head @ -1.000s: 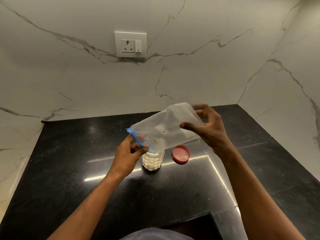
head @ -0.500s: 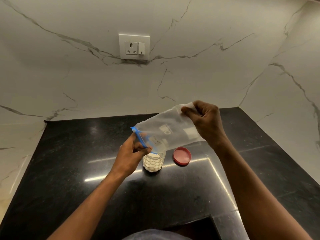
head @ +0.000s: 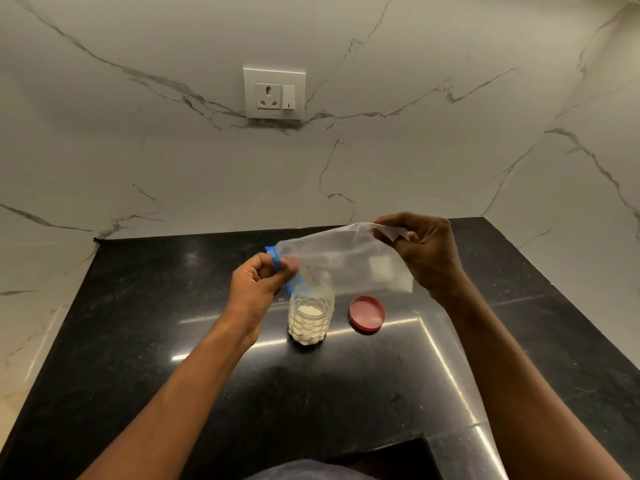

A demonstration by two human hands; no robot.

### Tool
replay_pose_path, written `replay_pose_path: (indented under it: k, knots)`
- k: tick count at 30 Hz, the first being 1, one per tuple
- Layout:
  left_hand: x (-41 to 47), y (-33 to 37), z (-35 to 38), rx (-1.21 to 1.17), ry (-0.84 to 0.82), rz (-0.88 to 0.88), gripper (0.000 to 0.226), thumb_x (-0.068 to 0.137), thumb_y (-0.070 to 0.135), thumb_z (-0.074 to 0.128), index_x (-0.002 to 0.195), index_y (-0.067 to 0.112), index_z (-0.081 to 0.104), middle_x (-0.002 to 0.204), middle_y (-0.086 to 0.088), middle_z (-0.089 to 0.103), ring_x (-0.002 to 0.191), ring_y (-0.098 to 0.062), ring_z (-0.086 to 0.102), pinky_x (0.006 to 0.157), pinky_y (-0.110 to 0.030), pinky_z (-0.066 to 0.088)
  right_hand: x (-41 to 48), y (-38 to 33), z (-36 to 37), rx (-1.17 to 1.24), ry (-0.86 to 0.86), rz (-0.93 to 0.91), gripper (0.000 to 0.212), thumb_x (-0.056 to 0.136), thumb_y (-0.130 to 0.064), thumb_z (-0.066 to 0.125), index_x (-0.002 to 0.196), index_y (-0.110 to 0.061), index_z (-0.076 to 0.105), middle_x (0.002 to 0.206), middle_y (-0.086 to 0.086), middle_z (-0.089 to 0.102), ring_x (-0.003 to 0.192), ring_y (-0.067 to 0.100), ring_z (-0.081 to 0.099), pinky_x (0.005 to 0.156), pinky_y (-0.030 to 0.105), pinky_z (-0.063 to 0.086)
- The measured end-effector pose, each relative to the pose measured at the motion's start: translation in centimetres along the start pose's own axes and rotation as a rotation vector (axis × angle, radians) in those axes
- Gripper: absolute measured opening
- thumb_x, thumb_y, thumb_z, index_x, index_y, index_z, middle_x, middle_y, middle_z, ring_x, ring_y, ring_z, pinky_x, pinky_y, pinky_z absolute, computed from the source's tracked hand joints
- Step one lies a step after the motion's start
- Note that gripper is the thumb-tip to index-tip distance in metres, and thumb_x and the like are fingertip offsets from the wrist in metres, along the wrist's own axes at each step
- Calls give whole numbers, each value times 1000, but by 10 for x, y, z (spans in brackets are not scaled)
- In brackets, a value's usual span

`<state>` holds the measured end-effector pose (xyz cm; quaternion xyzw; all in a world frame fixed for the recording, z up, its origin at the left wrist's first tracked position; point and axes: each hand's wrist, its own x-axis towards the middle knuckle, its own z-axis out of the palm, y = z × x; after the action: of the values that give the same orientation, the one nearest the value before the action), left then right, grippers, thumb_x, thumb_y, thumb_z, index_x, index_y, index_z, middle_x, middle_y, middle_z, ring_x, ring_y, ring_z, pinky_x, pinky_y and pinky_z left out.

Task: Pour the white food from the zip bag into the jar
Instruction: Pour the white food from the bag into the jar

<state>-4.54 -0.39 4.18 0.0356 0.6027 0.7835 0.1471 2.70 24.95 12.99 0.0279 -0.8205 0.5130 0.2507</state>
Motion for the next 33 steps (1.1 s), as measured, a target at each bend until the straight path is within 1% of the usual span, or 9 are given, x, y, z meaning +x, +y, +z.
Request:
replay_pose_path:
  k: [3, 7, 10, 13, 16, 18, 22, 28, 33]
  knots:
    - [-1, -6, -1, -24, -4, -11, 14, 90, 3, 74, 104, 2, 72, 98, -5, 84, 99, -17, 80, 75, -22, 64, -2, 4, 1, 44, 82, 14, 15, 86, -6, 83, 92, -20, 80, 90, -7, 80, 85, 10, 76, 78, 24, 62]
    - [-4, -9, 3, 8, -65, 34, 25, 85, 7, 77, 110, 9, 73, 107, -9, 83, 106, -21, 79, 91, -32, 63, -6, 4, 3, 16, 129, 73, 7, 88, -29, 83, 92, -25, 80, 85, -5, 78, 74, 8, 72, 67, 28, 62]
    - [-1, -11, 3, -37, -35, 26, 29, 85, 6, 77, 113, 11, 72, 105, -7, 83, 104, -18, 79, 90, -31, 63, -9, 6, 3, -50, -73, 126, 47, 74, -46, 89, 117, -39, 71, 107, -15, 73, 98, 3, 71, 76, 24, 63]
    - [1, -15, 0, -123, 5, -16, 24, 90, -1, 73, 112, 11, 72, 102, -6, 84, 100, -18, 80, 81, -27, 64, -16, 20, -15, 42, -156, 289, 73, 63, -39, 97, 127, -40, 63, 117, -11, 72, 107, 5, 71, 80, 22, 62]
    - [2, -19, -3, -201, 39, -59, 25, 90, -3, 73, 111, 10, 72, 103, -7, 84, 98, -18, 80, 81, -28, 65, -27, 35, -25, 67, -170, 401, 51, 69, -34, 90, 115, -21, 72, 106, 0, 79, 100, 21, 76, 77, 29, 63]
    - [4, -22, -6, -225, 46, -78, 27, 90, -2, 73, 114, 11, 72, 106, -8, 83, 101, -19, 80, 84, -30, 66, -35, 41, -19, 139, -82, 358, 32, 77, -31, 82, 101, -11, 77, 97, 6, 80, 95, 29, 78, 75, 30, 64]
    - [3, -25, -3, -242, 45, -100, 36, 88, 2, 76, 122, 8, 69, 110, -9, 82, 106, -21, 79, 81, -29, 65, -39, 38, 2, 184, -8, 240, 13, 88, -14, 78, 97, -6, 77, 94, 10, 80, 87, 26, 79, 76, 32, 65]
    - [2, -19, -4, -258, 34, -50, 35, 78, 6, 79, 112, 12, 72, 102, -6, 84, 96, -17, 81, 78, -26, 65, -36, 36, -9, 260, 169, 253, 20, 85, -16, 79, 100, -3, 77, 93, 12, 80, 86, 28, 79, 70, 32, 65]
    - [2, -18, -7, -238, 52, -37, 29, 86, -1, 75, 111, 13, 72, 99, -4, 84, 95, -15, 80, 84, -29, 66, -49, 42, 3, 184, 72, 292, 16, 88, -13, 76, 100, -2, 76, 94, 12, 80, 86, 29, 79, 74, 37, 66]
